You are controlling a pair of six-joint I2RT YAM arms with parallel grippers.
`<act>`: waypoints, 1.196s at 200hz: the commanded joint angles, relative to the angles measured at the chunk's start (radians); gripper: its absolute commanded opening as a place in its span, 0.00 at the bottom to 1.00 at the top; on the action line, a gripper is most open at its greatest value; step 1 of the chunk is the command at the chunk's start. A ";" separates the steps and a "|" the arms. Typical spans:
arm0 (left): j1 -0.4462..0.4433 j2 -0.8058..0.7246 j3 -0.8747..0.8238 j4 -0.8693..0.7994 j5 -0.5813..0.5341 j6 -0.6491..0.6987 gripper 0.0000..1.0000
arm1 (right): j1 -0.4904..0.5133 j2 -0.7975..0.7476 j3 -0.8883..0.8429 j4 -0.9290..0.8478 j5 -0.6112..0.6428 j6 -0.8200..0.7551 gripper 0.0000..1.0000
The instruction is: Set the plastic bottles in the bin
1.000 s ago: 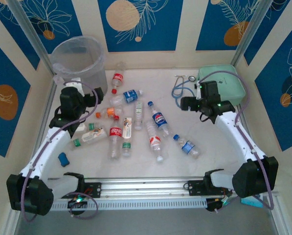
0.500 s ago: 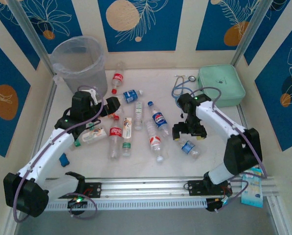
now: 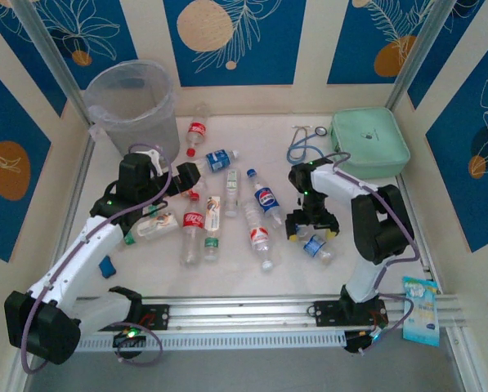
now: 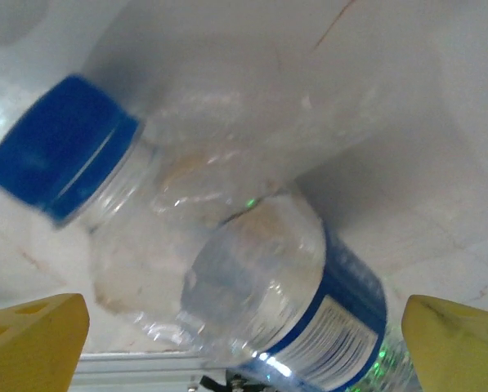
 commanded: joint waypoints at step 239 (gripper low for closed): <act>-0.179 0.227 0.048 0.418 0.332 -0.123 1.00 | -0.375 -0.369 -0.040 0.287 -0.719 0.014 0.34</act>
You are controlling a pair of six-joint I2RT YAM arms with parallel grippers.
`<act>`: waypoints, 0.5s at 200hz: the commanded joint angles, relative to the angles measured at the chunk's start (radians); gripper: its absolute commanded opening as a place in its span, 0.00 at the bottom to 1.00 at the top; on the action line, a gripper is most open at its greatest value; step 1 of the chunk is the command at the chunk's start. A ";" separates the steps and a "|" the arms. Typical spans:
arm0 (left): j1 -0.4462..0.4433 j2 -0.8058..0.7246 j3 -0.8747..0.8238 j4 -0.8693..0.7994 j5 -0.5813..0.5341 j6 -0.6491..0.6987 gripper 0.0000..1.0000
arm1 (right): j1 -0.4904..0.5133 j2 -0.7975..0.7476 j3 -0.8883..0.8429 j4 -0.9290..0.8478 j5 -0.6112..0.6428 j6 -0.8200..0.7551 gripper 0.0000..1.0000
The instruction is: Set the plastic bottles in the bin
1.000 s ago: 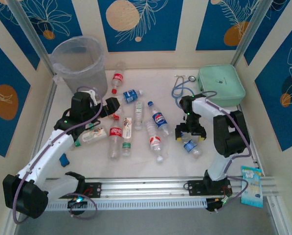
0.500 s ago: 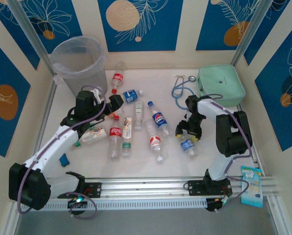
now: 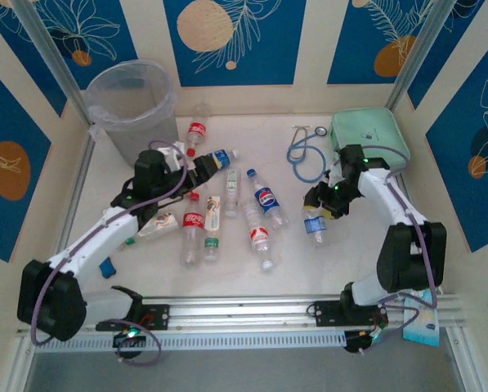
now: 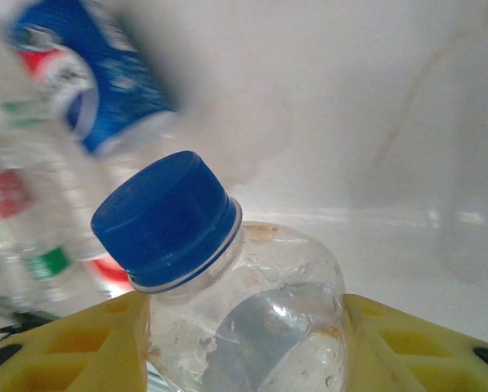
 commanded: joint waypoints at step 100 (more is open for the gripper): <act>-0.393 0.338 0.345 -0.107 0.115 0.309 1.00 | -0.020 -0.167 -0.119 0.560 -0.573 0.434 0.22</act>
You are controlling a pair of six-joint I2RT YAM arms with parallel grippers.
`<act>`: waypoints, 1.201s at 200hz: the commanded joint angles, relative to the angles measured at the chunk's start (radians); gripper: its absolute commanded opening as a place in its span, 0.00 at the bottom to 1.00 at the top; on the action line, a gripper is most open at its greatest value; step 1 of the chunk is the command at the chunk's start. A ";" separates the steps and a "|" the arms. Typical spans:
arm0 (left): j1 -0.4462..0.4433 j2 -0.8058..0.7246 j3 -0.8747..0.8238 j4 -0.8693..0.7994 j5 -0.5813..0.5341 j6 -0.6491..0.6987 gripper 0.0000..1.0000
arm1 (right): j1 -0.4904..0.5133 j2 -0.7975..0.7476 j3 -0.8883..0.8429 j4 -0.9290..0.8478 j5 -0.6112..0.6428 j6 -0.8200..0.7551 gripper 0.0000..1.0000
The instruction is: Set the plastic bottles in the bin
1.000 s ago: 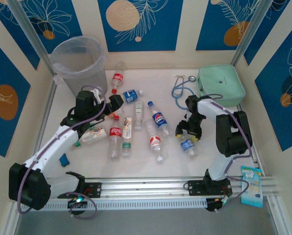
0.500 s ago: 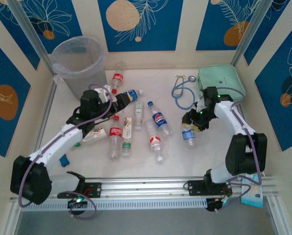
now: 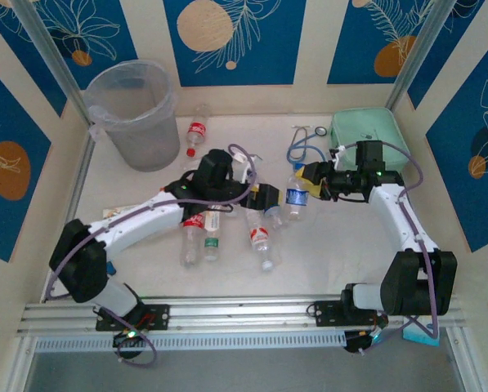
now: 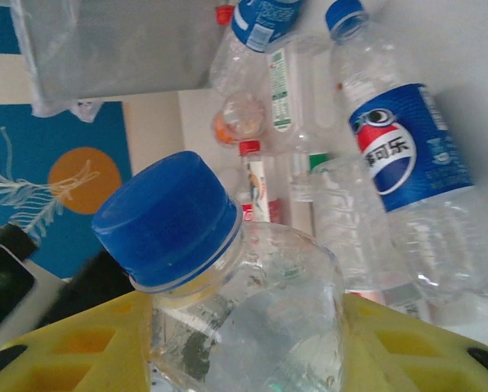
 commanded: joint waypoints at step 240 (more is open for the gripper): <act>0.200 -0.070 0.271 -0.304 -0.247 0.264 0.33 | -0.095 -0.130 0.037 -0.198 -0.013 -0.097 0.99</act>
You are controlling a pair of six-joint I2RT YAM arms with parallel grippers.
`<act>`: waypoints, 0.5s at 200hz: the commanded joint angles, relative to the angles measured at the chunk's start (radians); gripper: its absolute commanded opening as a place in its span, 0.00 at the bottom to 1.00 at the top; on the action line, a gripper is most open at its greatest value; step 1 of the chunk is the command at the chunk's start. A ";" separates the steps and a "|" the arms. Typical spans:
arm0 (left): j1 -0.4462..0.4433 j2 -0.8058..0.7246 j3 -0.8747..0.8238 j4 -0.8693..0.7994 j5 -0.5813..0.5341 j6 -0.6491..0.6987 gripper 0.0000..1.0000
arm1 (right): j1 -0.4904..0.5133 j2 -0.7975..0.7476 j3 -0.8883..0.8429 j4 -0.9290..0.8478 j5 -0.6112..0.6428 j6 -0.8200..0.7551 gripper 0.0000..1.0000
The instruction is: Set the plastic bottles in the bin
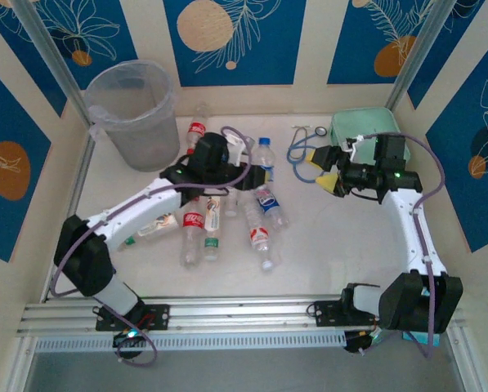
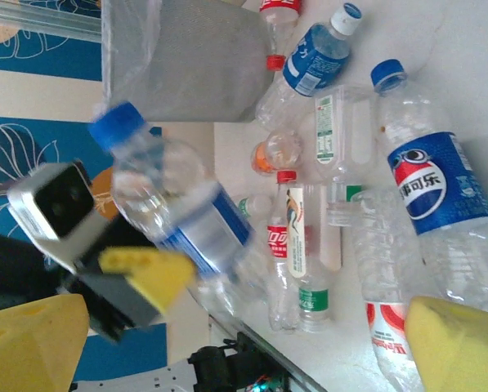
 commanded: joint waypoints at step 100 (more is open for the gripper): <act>0.524 0.112 0.599 -0.287 -0.384 0.180 0.00 | 0.165 -0.213 -0.156 -0.184 0.303 -0.090 0.97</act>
